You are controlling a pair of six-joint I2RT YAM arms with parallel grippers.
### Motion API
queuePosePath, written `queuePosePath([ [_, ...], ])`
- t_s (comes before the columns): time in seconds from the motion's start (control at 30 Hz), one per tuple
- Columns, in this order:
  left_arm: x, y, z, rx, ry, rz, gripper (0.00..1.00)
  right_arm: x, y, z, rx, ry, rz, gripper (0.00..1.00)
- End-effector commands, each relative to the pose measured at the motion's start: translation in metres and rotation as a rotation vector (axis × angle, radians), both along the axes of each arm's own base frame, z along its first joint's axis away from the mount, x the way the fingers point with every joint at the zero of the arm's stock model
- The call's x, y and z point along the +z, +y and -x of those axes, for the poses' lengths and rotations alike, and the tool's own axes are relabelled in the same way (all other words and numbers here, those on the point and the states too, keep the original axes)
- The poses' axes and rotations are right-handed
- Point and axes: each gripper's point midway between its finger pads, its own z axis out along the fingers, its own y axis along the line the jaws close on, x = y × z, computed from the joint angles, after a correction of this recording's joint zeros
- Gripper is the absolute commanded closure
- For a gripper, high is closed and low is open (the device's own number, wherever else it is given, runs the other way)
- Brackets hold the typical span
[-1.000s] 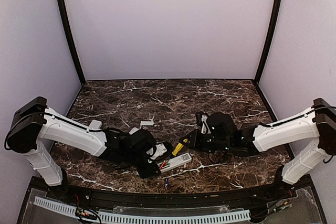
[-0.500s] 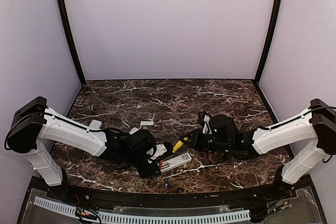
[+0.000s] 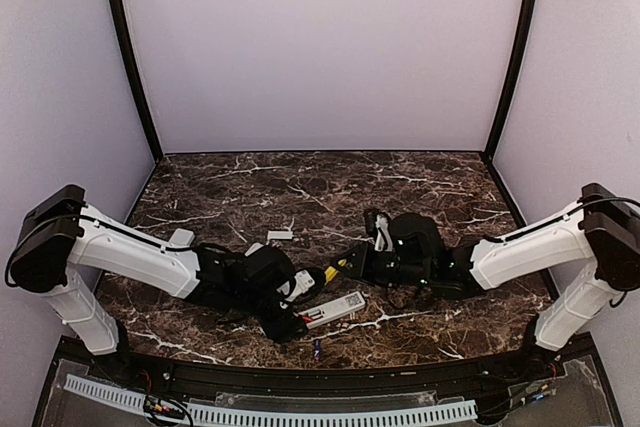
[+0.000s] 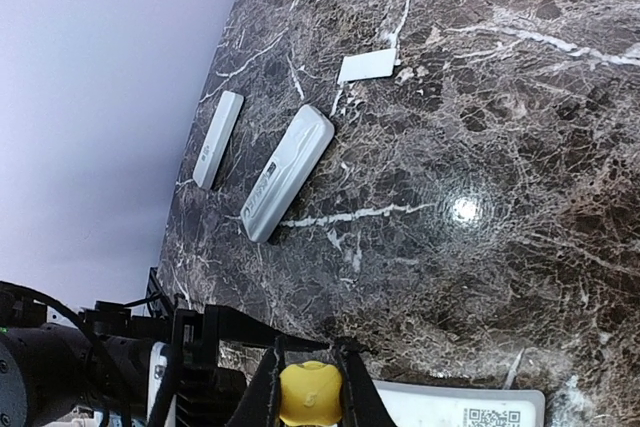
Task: Unload the batteries from the remote control
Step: Remove the battery from the remote control without the battery cover.
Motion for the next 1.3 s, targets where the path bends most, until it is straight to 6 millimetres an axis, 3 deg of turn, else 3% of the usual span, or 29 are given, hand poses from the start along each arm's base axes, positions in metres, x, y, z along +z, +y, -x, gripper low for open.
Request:
queuePosePath([
  [0.0,0.016,0.014,-0.006,0.076,-0.007,0.042,0.30,0.013,0.015,0.000,0.045,-0.030,-0.035,1.00],
  [0.33,0.051,0.031,-0.008,0.157,0.024,0.167,0.22,0.011,0.021,0.001,0.068,-0.026,-0.023,1.00],
  [0.5,0.068,0.035,-0.020,0.204,0.060,0.239,0.22,0.020,0.009,-0.002,0.024,-0.050,-0.021,1.00],
  [0.6,0.073,0.030,-0.019,0.193,0.096,0.273,0.21,0.024,-0.004,-0.003,-0.012,-0.070,-0.001,1.00],
  [0.9,0.069,0.023,-0.023,0.226,0.174,0.301,0.23,0.005,-0.036,0.006,-0.045,-0.032,0.131,1.00],
  [1.27,0.087,0.032,-0.046,0.327,0.207,0.345,0.24,-0.003,-0.037,0.015,-0.021,-0.028,0.191,1.00],
])
